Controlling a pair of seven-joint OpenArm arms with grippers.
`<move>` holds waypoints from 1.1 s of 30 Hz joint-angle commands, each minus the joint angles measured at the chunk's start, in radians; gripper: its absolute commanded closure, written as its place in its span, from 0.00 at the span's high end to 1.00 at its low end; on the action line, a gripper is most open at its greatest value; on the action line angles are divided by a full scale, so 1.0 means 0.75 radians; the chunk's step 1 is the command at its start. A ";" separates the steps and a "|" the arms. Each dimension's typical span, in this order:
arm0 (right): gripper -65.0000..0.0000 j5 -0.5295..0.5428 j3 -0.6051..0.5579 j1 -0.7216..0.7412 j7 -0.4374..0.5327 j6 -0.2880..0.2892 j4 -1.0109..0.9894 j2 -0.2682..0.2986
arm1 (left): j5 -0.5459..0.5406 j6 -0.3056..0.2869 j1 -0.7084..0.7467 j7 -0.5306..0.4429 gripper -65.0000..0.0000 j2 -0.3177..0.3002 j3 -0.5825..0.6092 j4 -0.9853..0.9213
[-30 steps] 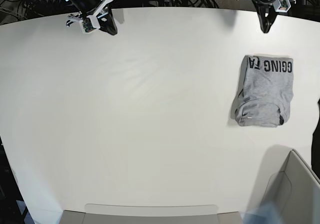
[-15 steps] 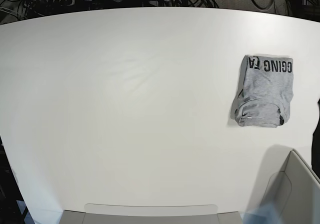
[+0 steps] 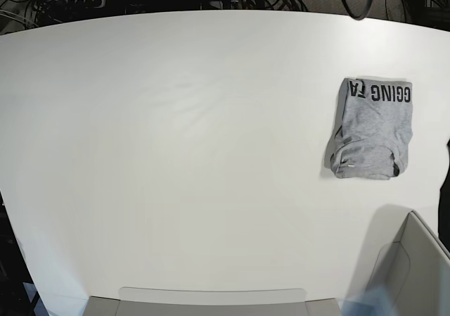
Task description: Fold the T-shirt properly
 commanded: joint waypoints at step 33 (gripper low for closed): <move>0.00 -0.257 -0.005 0.892 0.375 -0.710 -1.686 0.535 | -0.265 -0.418 -0.965 0.524 0.00 0.134 0.054 -0.939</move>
